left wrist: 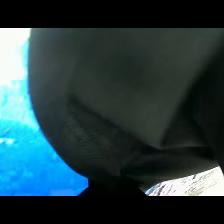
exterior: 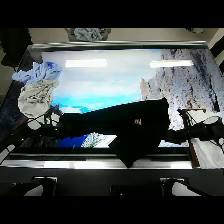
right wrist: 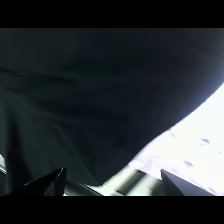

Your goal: Fold the shirts.

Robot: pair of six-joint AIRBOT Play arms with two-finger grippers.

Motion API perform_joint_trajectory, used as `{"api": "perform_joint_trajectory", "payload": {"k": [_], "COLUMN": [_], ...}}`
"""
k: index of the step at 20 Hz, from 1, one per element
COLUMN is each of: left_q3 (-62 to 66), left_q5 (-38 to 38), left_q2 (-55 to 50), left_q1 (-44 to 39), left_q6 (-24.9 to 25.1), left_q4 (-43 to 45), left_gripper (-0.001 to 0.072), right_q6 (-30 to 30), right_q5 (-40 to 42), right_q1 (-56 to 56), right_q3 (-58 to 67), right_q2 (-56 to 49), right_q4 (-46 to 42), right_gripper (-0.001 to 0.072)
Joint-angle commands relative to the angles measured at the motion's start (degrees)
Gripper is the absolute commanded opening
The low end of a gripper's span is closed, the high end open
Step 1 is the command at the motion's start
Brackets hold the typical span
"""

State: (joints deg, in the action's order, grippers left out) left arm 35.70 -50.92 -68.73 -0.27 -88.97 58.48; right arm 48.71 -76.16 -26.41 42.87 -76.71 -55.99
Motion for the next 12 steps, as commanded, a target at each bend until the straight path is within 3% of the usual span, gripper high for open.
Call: {"api": "perform_joint_trajectory", "payload": {"k": [1,4,5,6,7,8,10,12], "left_q3": [0.0,0.0,0.0,0.0,0.1,0.7,4.0,10.1], "left_q5": [1.1,1.0,1.0,1.0,1.0,0.9,0.3,1.6], "left_q2": [-0.5,-0.3,-0.2,-0.1,0.3,0.8,4.0,9.9], "left_q1": [-0.2,-0.2,-0.2,-0.2,-0.2,-0.2,-0.2,-0.2], "left_q6": [0.4,0.5,0.5,0.5,0.5,1.2,4.7,5.2], "left_q4": [0.0,0.0,0.0,0.0,0.0,0.0,0.0,1.0], "left_gripper": [0.0027,0.0026,0.0026,0.0026,0.0026,0.0026,0.0024,0.0024], "right_q6": [-3.1,-3.1,-3.1,-3.1,-3.7,-5.2,-9.7,-9.9], "right_q5": [4.9,7.0,6.9,6.3,5.7,5.8,3.7,0.9], "right_q1": [0.0,0.0,0.0,0.0,0.0,-0.1,-0.1,-0.1], "right_q3": [-6.1,-9.5,-10.0,-10.2,-10.1,-10.0,-6.4,2.7], "right_q2": [0.0,0.0,0.0,0.0,0.0,0.0,1.5,5.6], "right_q4": [8.4,10.5,10.5,10.5,10.9,11.8,11.9,12.6], "right_gripper": [0.069,0.0659,0.0541,0.038,0.0131,0.004,0.0039,0.0039]}}
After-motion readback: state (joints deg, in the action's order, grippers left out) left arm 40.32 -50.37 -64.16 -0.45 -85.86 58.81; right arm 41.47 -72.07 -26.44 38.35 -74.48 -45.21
